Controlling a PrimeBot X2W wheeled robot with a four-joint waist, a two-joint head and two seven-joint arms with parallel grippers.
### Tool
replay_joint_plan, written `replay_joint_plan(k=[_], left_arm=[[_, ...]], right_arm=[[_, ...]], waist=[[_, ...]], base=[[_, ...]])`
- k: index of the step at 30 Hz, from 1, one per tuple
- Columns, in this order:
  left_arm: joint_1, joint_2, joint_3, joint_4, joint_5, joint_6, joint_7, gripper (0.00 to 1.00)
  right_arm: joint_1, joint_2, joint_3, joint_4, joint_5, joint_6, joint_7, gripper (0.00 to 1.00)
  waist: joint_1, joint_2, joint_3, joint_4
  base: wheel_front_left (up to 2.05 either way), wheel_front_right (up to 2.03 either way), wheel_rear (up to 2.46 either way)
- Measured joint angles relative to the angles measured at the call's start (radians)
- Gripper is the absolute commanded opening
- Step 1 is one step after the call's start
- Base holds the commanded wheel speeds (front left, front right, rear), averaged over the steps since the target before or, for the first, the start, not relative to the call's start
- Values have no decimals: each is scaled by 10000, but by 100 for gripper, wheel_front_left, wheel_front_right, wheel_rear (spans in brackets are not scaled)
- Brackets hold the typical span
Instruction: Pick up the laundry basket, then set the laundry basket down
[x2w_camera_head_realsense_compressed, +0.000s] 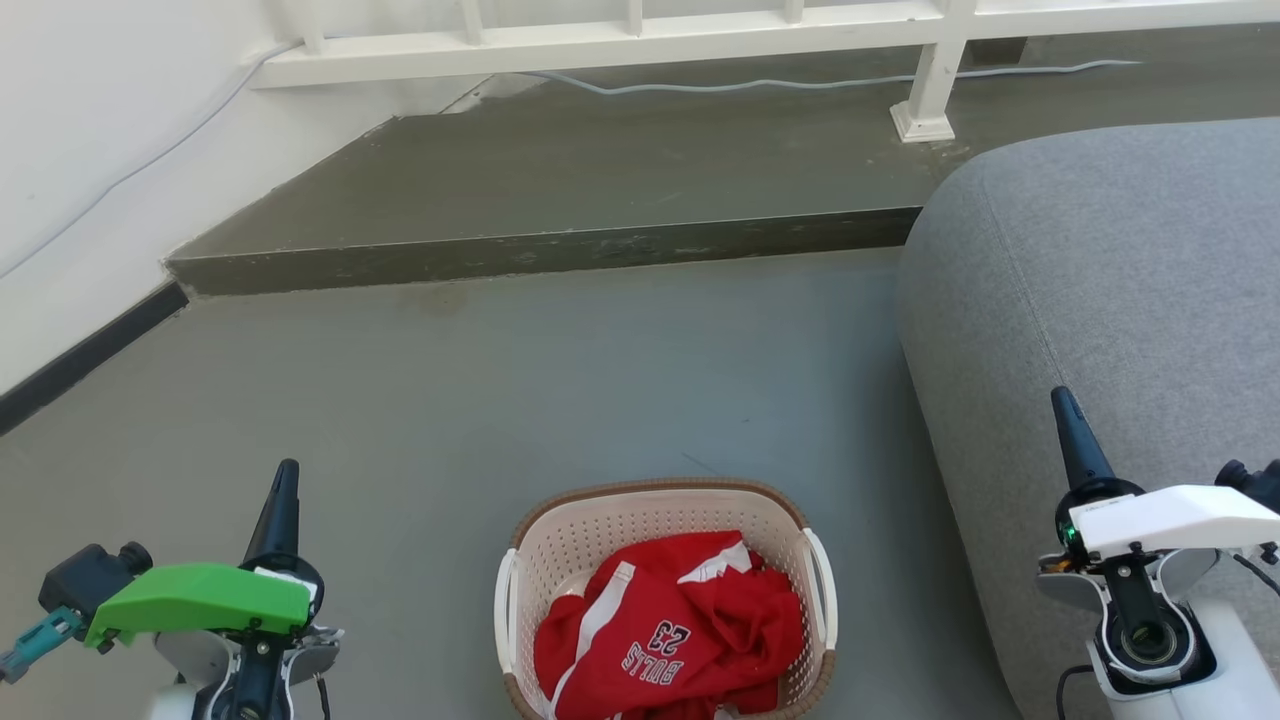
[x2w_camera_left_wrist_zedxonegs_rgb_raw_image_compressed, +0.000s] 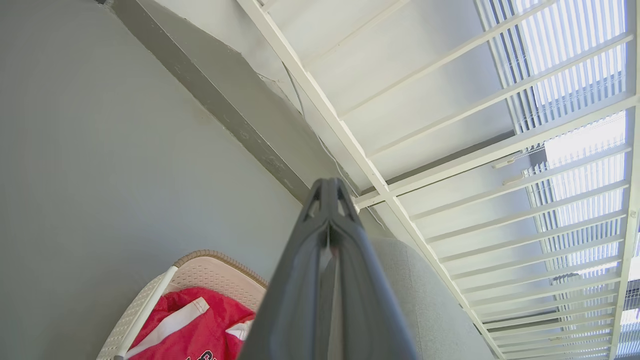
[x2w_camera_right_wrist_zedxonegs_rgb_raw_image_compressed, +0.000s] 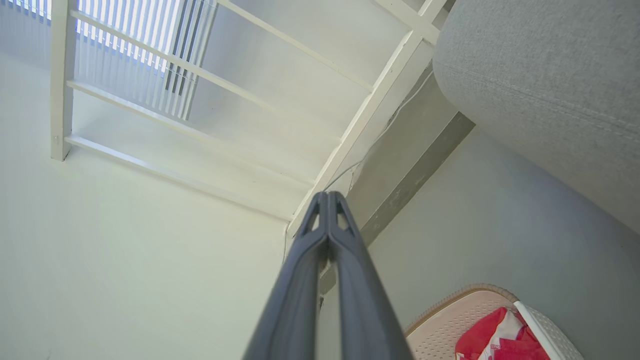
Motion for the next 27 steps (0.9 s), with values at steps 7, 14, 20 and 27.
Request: replay_joint_plan(k=[7,14,20,27], left_arm=[[3,-33,203,-10,-723,-71,247,0],[5,-50,364,-21,-1448,-73,454,0],[8,-67,585,-35,-2088,-75,690,0],[10,-82,727,-44,-2828,-82,922,0]], right_arm=[[-1,48,-244,73,876,65,253,0],[-3,119,-472,138,1695,146,460,0],[-6,159,-673,198,2416,234,644,0],[-12,224,-918,249,3294,311,901,0]], waist=[[0,0,-41,19],[0,0,-82,37],[0,0,-119,53],[0,0,-160,71]], base=[[0,0,0],[0,0,0],[0,0,0],[0,0,0]])
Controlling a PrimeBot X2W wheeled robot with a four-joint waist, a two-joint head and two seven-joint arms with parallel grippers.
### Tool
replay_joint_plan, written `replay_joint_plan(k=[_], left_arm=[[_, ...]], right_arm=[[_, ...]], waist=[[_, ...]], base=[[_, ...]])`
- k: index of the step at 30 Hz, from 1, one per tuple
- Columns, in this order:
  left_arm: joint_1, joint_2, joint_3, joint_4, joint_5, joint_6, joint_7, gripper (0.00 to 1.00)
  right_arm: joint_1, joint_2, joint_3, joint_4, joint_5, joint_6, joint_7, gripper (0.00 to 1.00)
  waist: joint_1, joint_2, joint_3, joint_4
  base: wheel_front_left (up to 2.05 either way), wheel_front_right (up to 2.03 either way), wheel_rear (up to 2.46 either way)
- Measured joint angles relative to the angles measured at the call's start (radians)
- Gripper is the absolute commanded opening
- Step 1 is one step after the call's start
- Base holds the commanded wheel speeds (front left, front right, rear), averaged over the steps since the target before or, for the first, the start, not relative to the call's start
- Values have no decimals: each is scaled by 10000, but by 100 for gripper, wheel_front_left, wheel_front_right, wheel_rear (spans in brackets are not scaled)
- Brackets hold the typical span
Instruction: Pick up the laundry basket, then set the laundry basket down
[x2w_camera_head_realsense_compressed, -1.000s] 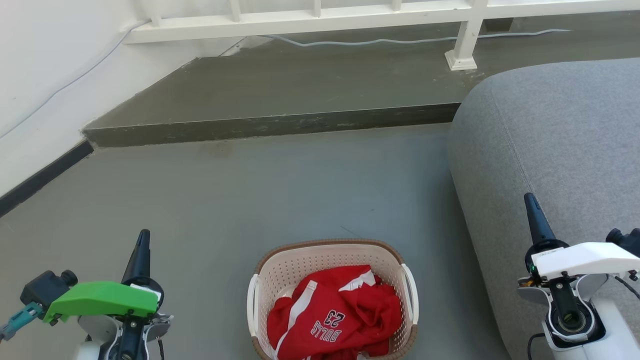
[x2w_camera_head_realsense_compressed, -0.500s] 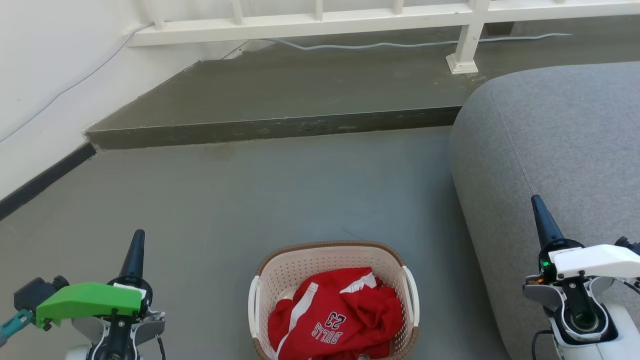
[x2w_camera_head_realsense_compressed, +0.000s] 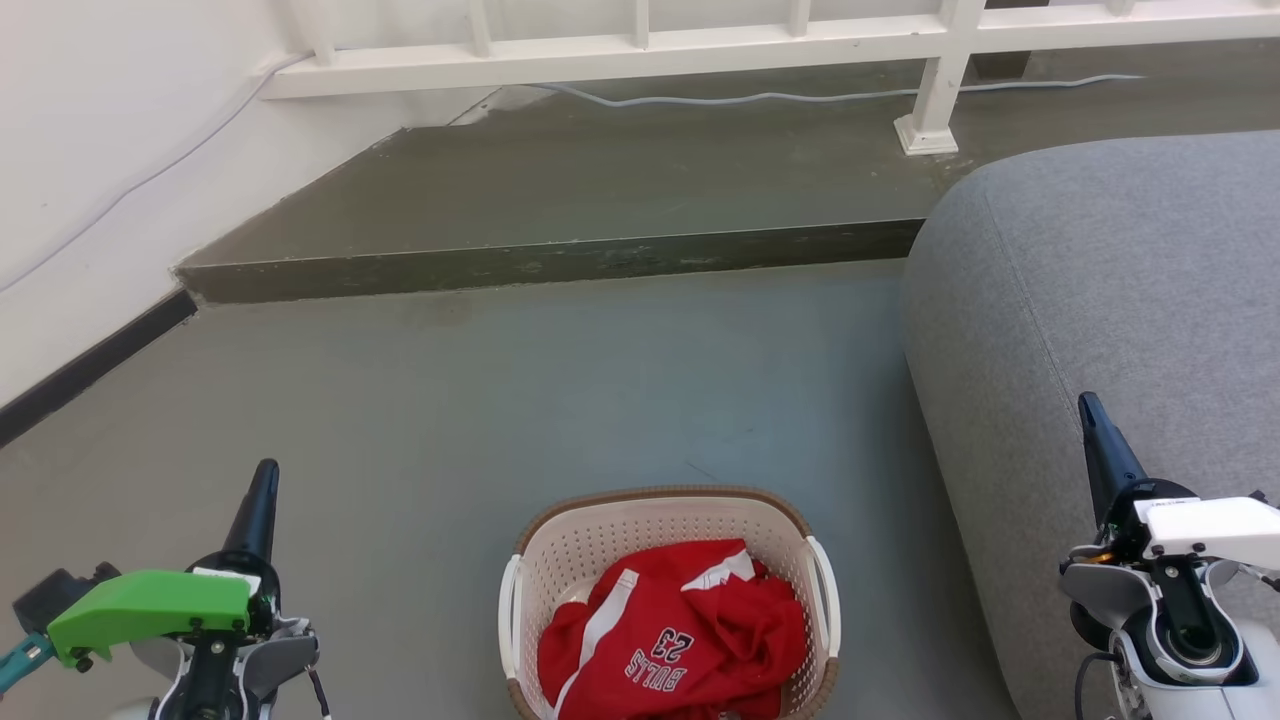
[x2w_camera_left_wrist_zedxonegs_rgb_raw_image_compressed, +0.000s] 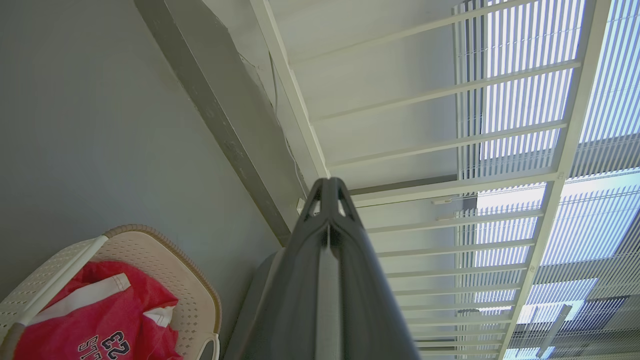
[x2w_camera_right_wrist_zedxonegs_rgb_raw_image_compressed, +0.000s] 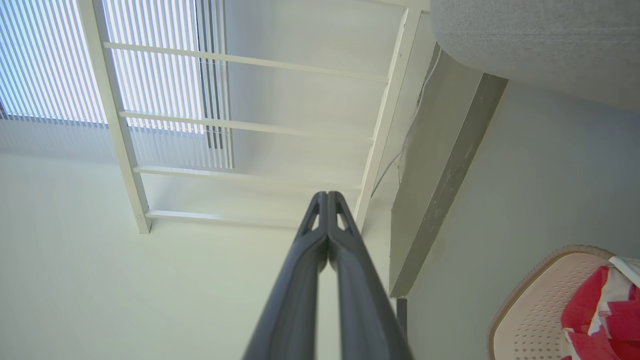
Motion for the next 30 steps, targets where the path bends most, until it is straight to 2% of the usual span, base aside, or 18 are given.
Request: replay_joint_plan(k=[14,30], left_arm=[[4,-58,384,-17,-1486,-81,437,0],[6,-69,433,-23,-1488,-81,437,0]], right_arm=[[-10,67,-420,86,1526,100,410,0],[-13,71,-437,90,1593,102,412,0]], waist=[[0,0,-73,33],[0,0,-72,32]], base=[[0,0,0],[0,0,0]])
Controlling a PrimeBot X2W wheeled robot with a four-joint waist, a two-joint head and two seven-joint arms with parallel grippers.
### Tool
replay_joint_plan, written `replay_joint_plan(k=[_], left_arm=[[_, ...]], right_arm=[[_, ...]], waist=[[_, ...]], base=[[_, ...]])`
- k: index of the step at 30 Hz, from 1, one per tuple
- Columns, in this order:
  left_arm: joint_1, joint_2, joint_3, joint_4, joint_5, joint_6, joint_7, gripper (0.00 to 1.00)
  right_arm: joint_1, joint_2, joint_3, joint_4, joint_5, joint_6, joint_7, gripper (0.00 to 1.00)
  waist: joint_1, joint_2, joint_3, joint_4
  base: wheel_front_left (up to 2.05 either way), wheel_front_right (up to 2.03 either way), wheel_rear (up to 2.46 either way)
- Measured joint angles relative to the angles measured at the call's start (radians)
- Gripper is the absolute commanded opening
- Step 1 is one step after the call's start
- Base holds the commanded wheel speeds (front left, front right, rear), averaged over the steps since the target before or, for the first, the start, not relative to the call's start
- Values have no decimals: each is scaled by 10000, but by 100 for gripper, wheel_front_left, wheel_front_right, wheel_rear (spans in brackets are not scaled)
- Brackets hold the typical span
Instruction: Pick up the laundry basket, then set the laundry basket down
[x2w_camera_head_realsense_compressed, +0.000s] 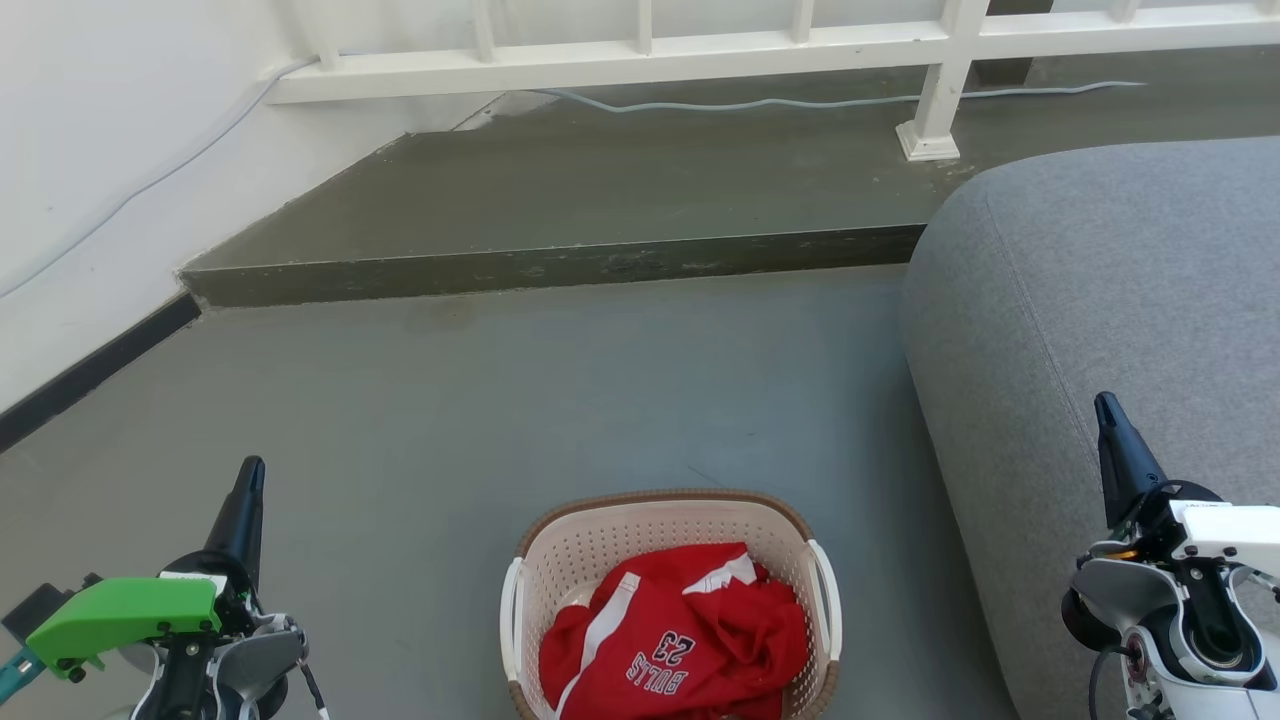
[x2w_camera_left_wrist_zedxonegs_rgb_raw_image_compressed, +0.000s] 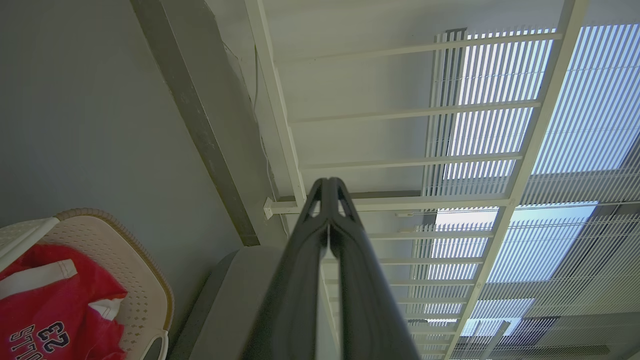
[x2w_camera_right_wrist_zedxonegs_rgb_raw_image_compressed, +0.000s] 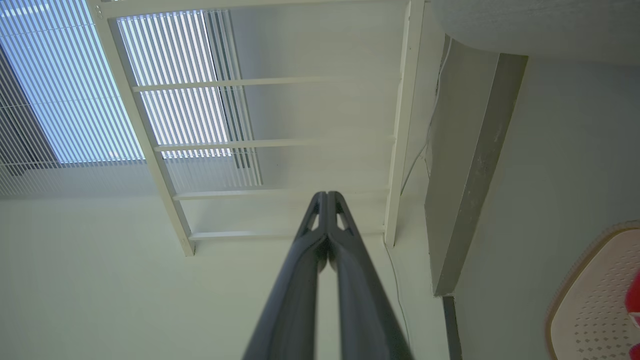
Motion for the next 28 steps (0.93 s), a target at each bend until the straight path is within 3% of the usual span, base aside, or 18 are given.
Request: replay_joint_plan(k=[28], left_arm=[[3,-17,2,-17,-23,0,0,0]], right_arm=[[-2,2,-23,0,0,0,4,0]], waist=[[-1,0,1,0]], base=[[0,0,0]])
